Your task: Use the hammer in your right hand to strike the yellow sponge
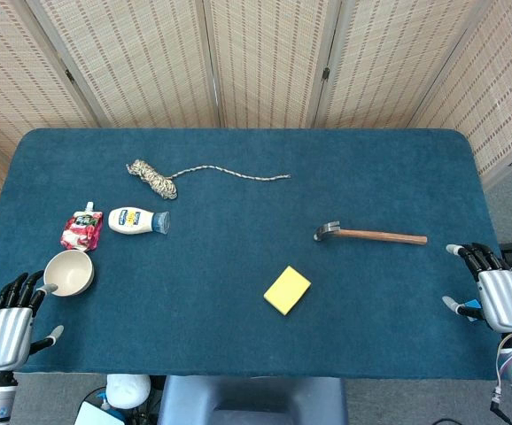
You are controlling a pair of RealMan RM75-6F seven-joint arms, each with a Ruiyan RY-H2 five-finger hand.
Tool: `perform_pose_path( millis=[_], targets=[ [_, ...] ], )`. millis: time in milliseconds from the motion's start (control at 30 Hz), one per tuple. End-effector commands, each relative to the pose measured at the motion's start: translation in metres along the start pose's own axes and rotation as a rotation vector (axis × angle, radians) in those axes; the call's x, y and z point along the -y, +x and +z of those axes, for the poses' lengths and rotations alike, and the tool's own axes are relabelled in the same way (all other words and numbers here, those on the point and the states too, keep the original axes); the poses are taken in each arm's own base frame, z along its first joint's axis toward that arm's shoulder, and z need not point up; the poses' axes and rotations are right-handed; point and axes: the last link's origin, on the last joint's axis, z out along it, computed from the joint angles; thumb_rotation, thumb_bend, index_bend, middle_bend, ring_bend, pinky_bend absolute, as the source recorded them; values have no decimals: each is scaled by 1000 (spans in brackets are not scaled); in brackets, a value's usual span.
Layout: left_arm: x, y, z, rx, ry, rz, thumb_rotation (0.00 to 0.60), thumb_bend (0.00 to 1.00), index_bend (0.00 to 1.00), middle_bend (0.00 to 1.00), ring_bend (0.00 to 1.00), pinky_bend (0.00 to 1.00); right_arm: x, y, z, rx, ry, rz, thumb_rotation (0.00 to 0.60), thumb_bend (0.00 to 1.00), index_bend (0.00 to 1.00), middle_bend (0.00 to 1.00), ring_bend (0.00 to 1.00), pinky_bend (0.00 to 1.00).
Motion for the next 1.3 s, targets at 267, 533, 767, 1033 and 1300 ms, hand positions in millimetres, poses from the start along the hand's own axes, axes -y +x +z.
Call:
perform_pose_path(
  millis=[267, 533, 767, 1033, 1300],
  targets=[
    [-1, -9, 3, 30, 3, -45, 600, 210, 309, 144, 109, 169, 19, -5, 23, 28, 40, 37, 600, 59, 191, 216, 178, 293],
    [4, -11, -3, 45, 24, -75, 600, 210, 311, 144, 109, 169, 56, -25, 90, 144, 102, -3, 600, 101, 191, 216, 172, 293],
    [15, -13, -12, 58, 65, -75, 600, 210, 317, 144, 109, 169, 84, -50, 146, 208, 123, -19, 600, 218, 222, 271, 170, 293],
    [19, -13, -16, 63, 84, -71, 600, 210, 316, 144, 109, 169, 104, -81, 180, 298, 123, -30, 600, 226, 289, 278, 159, 293],
    [16, -17, -13, 80, 76, -72, 600, 210, 309, 144, 109, 169, 108, -105, 196, 335, 108, -53, 600, 245, 290, 288, 159, 293]
  ],
)
